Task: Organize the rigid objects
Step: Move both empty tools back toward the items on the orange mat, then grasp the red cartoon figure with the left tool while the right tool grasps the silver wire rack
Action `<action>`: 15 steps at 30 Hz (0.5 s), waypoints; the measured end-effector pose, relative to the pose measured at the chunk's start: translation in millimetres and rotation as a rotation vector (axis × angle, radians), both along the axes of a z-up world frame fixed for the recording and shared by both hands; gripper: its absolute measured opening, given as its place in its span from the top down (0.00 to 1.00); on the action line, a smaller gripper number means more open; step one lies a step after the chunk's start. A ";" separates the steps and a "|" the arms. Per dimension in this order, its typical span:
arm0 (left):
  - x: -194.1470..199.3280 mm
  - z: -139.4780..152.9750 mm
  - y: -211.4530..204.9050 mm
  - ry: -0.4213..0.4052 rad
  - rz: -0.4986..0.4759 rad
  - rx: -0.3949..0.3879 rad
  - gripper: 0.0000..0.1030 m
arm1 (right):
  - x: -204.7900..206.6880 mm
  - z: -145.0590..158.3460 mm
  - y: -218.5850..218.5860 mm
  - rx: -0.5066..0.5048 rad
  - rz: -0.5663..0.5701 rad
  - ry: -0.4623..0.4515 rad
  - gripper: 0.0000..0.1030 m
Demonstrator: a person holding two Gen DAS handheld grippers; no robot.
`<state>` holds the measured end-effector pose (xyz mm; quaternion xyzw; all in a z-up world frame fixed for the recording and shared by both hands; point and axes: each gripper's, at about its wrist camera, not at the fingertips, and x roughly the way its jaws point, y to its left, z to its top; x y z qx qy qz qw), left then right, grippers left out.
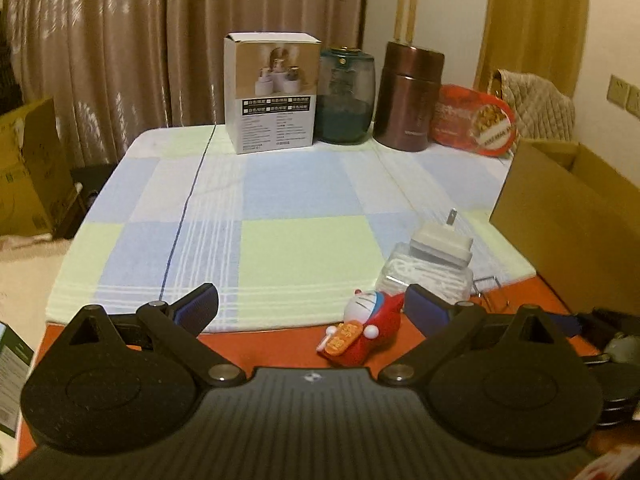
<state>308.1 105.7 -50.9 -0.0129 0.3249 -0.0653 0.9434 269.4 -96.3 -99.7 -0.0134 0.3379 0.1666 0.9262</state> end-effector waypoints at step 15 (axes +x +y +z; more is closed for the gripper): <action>8.4 -9.4 -11.0 0.003 -0.049 0.028 0.05 | 12.1 -18.5 13.2 -0.080 -0.037 -0.071 0.49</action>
